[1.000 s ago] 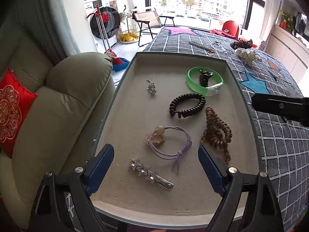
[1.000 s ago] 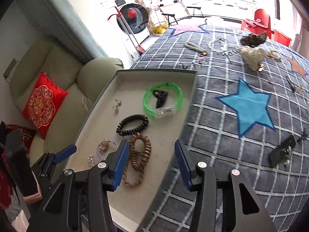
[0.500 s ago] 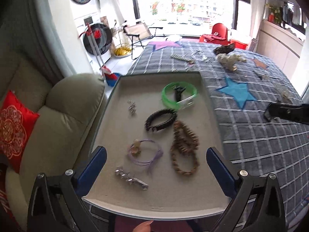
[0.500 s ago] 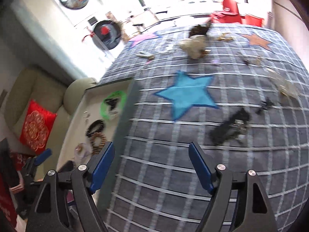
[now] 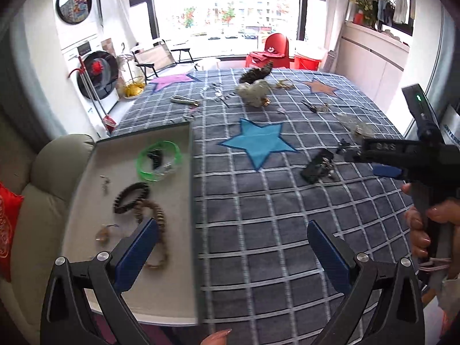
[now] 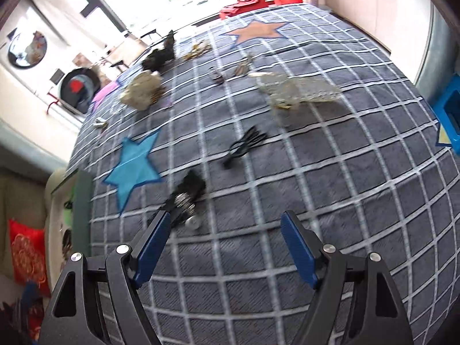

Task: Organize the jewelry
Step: 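Move both tools back over the bedspread toward the black items, then grasp the silver chain pendant with the left tool while the right tool grasps the black cord hair tie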

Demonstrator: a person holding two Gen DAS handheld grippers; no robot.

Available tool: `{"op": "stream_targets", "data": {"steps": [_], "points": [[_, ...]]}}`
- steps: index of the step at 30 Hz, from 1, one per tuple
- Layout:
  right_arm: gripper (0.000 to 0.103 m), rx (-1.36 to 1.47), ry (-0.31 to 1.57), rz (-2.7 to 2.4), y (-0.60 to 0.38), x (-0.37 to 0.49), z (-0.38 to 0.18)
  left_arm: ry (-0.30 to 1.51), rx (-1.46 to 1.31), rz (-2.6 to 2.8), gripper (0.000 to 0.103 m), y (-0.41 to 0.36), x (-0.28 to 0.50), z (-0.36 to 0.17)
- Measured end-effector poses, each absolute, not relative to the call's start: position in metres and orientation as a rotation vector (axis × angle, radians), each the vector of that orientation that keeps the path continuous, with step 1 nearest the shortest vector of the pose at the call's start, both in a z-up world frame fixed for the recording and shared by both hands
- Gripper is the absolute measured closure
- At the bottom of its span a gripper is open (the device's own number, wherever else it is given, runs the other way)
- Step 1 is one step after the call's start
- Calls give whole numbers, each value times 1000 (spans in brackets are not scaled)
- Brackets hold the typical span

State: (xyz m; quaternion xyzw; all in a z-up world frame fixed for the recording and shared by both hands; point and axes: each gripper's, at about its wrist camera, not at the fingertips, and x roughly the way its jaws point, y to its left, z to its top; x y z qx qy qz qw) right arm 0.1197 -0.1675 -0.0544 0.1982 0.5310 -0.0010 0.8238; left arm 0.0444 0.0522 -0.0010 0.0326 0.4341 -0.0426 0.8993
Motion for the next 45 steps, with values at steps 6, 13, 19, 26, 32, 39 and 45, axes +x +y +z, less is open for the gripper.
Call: {"op": "stream_targets", "data": {"steps": [6,13,19,26,32,39,45], "points": [[22,434,1136,-50,-172,137,-68,953,62,-80,0,35,56,-22],[24,333,1088,-118,-160,161,-70,993,36,-61,0,35,70,-37],[47,153,1052,-180,-142,170,-73,1002,35,-78,0,26,81,-44],[83,103,1028,-151,-150,160,-72,992,48,-112,2,8,94,-46],[94,101,1019,-116,-163,143,-72,992,73,-169,15,-21,104,-47],[94,132,1010,-95,-189,118,-71,1022,106,-270,35,-67,119,-58],[94,175,1004,-71,-205,101,-70,1070,128,-302,46,-101,137,-75]]}}
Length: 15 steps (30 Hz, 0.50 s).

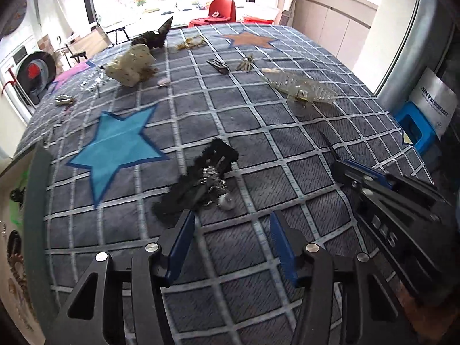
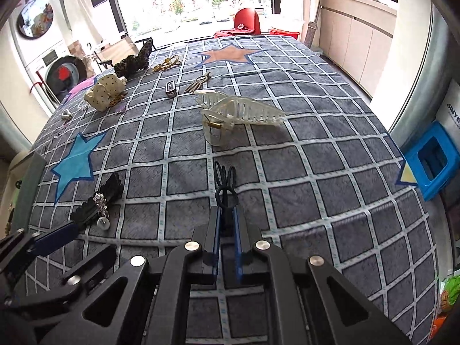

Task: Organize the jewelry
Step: 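Grasp the silver chain pendant with the left tool while the right tool grasps the black cord hair tie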

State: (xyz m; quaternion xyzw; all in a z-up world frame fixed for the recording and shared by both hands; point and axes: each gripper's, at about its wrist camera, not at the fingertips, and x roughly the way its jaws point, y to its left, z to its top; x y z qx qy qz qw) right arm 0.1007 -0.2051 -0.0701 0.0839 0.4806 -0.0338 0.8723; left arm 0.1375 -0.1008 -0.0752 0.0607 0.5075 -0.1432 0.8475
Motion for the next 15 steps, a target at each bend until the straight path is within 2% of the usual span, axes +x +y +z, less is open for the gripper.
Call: {"op": "stream_targets", "data": {"steps": [6,7,8,9,15], "points": [[94,218,997,-50,-215,88,-70,1065,149,-286,48,-114,148,-75],[94,223,996,-50,-217,87,-70,1058,153,-283,63,-115,148,-75],[94,228,995,-50,-218,86,-70,1051,155,-288,73,-116,148,-74],[94,232,995,-49,-219,85,-70,1054,155,-295,93,-116,149,-73],[94,249,997,-44,-223,75,-70,1038,99,-320,97,-104,139,-66]]}}
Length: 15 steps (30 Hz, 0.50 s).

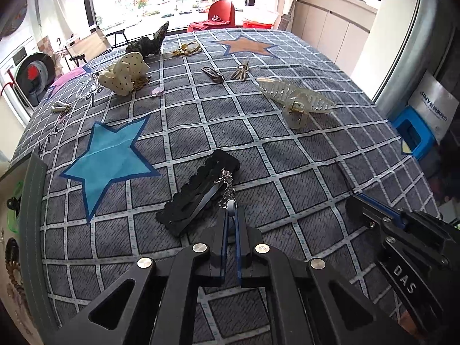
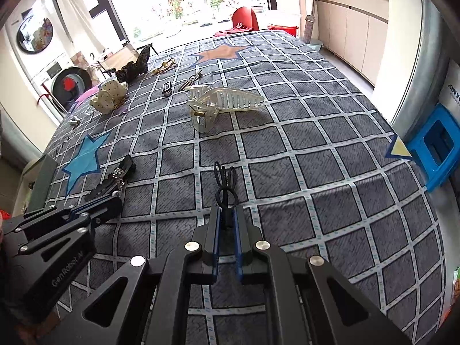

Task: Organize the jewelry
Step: 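Grasp the silver chain pendant with the left tool while the right tool grasps the black cord hair tie, then carry the pendant and cord tie into the tray and open both tools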

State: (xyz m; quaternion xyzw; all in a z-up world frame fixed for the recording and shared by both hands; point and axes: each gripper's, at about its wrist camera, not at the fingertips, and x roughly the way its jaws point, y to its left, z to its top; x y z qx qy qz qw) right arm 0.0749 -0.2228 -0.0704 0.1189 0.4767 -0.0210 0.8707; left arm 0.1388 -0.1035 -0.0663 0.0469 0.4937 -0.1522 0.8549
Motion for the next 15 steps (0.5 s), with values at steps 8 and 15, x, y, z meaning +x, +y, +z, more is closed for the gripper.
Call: {"op": "stream_targets", "data": {"steps": [8,15], "points": [[94,277,1008,-24,-222,58,-68,1000,70,-352,97,-83,112,-45],[94,298,1021,6,-214,41,-63,990,63,-358,97,-67,88,-33]]}}
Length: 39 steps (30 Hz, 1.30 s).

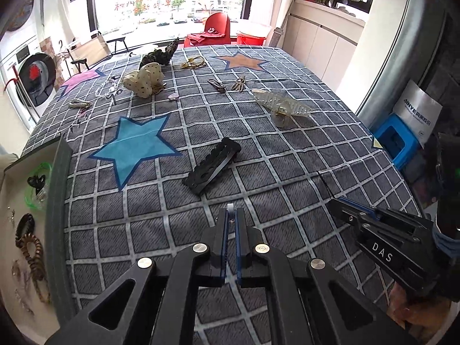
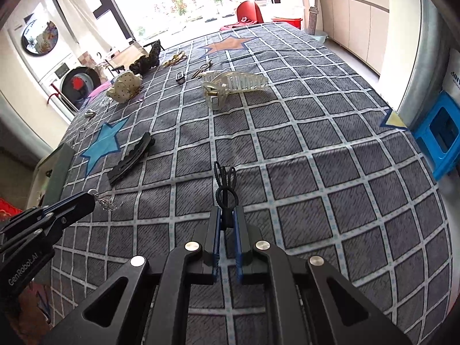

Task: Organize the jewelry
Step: 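Carry the pendant and cord tie into the tray and open both tools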

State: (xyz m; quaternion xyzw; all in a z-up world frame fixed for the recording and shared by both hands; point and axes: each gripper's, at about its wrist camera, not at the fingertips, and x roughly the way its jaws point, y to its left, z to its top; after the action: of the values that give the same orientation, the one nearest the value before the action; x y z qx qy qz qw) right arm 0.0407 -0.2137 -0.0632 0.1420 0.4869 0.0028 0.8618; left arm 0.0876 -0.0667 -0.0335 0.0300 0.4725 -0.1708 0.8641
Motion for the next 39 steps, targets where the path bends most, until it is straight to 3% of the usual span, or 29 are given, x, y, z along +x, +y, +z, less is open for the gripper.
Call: {"op": "stream_targets", "data": {"steps": [16,29,39], "points": [[94,246,1027,111,-153,30,-34,932,3,-287,97,-3,55,-8],[94,150,991,307,-51,54,7,858,-75,-128,97,108,49,17],[94,75,1013,484,46,89,13,858,-113,54,97,199,67,5]]}}
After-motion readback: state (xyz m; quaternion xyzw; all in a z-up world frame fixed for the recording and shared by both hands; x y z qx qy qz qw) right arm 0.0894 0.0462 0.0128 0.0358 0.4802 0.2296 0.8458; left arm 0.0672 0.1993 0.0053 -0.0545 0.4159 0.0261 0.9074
